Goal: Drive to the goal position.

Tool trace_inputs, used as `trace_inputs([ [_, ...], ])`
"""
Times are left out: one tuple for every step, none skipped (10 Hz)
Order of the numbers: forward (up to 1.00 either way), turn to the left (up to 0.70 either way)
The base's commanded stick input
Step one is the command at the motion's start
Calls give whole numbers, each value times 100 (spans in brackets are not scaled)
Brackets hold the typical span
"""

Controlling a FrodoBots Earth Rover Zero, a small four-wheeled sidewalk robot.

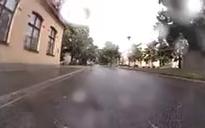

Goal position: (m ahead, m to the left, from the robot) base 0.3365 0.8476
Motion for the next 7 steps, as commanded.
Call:
trace_inputs([
  [85,26],
  [85,30],
  [85,32],
  [85,11],
  [85,0],
  [85,0],
  [85,0],
])
